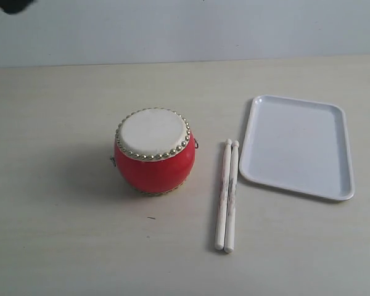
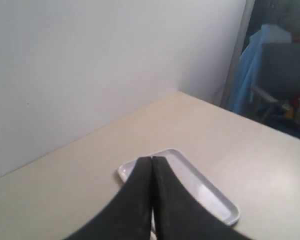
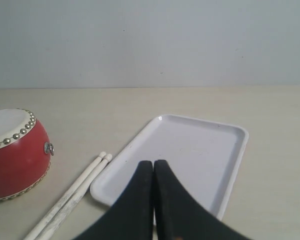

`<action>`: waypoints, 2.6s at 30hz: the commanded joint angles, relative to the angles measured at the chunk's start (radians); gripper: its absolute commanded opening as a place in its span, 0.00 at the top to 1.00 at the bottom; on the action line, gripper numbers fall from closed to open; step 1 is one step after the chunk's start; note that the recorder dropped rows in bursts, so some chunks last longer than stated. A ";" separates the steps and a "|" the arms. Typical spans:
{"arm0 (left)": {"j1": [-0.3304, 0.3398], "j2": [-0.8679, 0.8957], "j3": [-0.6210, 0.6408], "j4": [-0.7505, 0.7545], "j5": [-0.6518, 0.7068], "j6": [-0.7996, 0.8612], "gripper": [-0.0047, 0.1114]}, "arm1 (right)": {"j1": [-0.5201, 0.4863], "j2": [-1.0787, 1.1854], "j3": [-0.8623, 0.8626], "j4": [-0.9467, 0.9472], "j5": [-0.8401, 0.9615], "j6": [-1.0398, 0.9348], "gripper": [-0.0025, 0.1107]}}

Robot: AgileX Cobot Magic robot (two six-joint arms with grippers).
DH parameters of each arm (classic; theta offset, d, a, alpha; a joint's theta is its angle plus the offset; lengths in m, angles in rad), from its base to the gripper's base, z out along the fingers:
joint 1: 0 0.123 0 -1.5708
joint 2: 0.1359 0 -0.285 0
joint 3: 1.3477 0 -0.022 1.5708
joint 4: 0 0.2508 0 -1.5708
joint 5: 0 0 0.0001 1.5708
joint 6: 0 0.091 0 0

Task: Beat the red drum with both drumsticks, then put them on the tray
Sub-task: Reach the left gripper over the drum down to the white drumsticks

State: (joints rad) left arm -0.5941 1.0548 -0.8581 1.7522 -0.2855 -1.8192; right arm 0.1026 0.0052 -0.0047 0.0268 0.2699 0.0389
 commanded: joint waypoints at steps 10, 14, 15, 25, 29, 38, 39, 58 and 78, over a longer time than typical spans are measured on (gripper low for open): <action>-0.550 0.436 -0.159 -0.655 0.902 0.760 0.96 | -0.009 -0.005 0.005 0.001 -0.004 -0.002 0.98; -0.517 0.453 -0.338 -1.090 0.938 1.140 0.96 | -0.009 -0.005 0.005 0.001 -0.004 -0.002 0.98; -0.509 0.453 -0.377 -1.134 0.941 1.186 0.96 | -0.009 -0.005 0.005 0.001 -0.004 -0.002 0.98; -0.265 0.582 -0.502 -1.785 1.051 1.559 0.96 | -0.009 -0.005 0.005 0.001 -0.004 -0.002 0.98; -0.265 0.690 -0.502 -1.785 1.035 1.559 0.96 | -0.009 -0.005 0.005 0.001 -0.004 -0.002 0.98; -0.265 0.871 -0.502 -1.785 0.933 1.558 0.96 | -0.009 -0.005 0.005 0.001 -0.004 -0.002 0.98; -0.265 0.877 -0.502 -1.787 0.923 1.558 0.96 | -0.009 -0.005 0.005 0.001 -0.004 -0.002 0.98; -0.317 1.017 -0.502 -1.852 0.822 1.563 0.96 | -0.009 -0.005 0.005 0.004 -0.004 -0.002 0.98; -0.262 1.034 -0.502 -1.723 0.742 1.550 0.96 | -0.009 -0.005 0.005 0.002 -0.004 -0.002 0.98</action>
State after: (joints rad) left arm -0.8704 2.0713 -1.3707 0.0315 0.4458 -0.2457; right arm 0.1026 0.0052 -0.0047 0.0304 0.2699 0.0389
